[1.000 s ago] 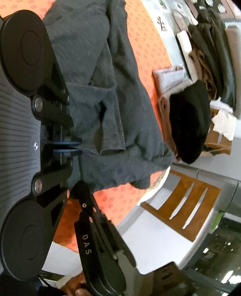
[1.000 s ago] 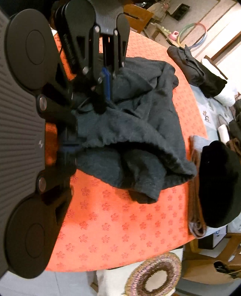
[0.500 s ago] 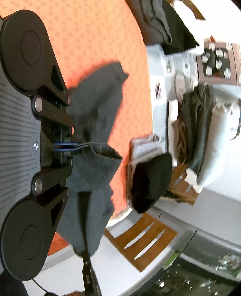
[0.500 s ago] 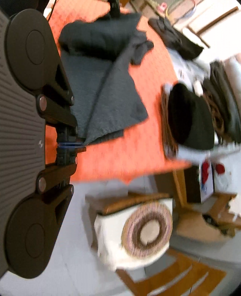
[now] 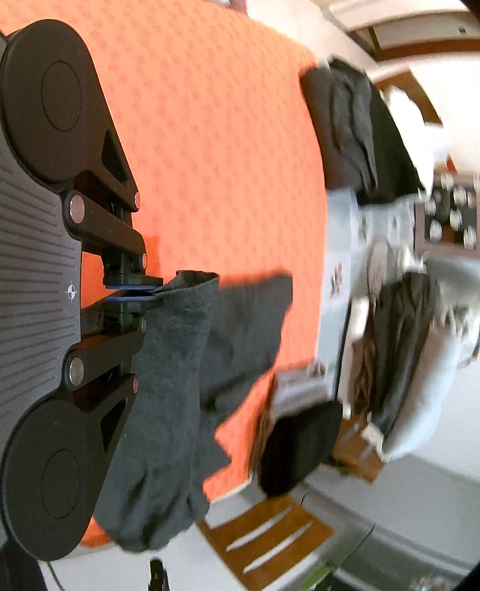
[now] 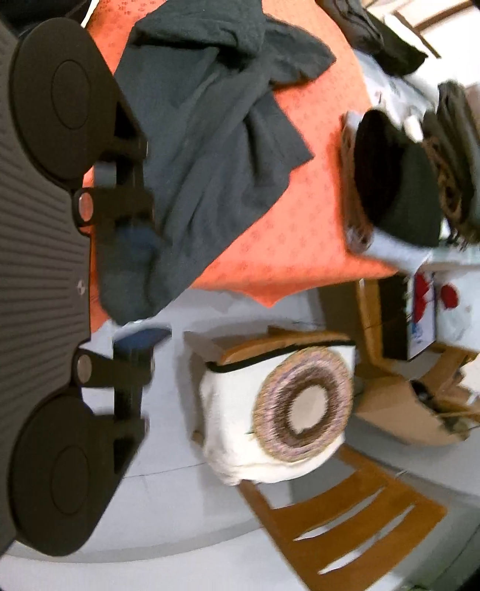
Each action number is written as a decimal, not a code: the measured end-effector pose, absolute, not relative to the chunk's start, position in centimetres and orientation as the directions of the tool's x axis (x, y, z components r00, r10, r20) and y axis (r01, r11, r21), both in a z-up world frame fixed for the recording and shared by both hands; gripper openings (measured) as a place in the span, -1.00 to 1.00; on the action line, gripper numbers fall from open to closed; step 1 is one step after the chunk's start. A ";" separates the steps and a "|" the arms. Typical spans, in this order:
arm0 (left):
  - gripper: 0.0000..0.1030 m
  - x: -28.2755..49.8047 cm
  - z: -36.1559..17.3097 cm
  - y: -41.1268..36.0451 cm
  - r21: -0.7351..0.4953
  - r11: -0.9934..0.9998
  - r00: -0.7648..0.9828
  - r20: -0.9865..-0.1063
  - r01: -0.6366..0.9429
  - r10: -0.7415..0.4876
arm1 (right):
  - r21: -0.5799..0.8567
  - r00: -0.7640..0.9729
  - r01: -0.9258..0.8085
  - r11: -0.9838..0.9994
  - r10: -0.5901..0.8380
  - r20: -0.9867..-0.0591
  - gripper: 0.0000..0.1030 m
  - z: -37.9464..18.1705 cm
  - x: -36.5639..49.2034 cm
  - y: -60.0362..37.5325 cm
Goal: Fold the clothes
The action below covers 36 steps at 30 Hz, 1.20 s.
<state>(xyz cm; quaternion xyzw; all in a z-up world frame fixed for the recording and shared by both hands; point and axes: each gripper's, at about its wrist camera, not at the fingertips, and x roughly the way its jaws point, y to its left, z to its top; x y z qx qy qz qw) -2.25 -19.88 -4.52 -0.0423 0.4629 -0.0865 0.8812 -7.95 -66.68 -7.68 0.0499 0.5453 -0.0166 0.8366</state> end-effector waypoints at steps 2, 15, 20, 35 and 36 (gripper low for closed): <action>-0.89 -2.4 -4.6 -18.2 -0.136 0.987 0.557 -0.816 0.081 -0.158 | 0.068 0.428 0.055 0.996 0.038 -0.903 0.32 -6.8 -7.4 -65.3; -0.89 -4.5 -5.3 -4.3 -0.046 0.994 0.523 -0.852 -0.097 0.012 | 0.127 0.460 -0.068 0.990 0.144 -0.876 0.53 -5.0 -4.5 -52.2; -0.89 -5.8 -5.3 1.4 -0.017 0.991 0.509 -0.859 -0.130 0.052 | 0.140 0.447 -0.079 0.987 0.160 -0.880 0.54 -5.3 -4.2 -46.1; -0.89 -8.6 -5.6 15.9 0.159 0.945 0.449 -0.849 -0.284 0.278 | 0.136 0.440 -0.091 0.987 0.162 -0.883 0.55 -6.5 -4.6 -34.3; -0.89 -8.7 -5.7 16.6 0.170 0.940 0.440 -0.849 -0.295 0.292 | 0.134 0.439 -0.095 0.986 0.162 -0.884 0.55 -6.6 -4.6 -33.8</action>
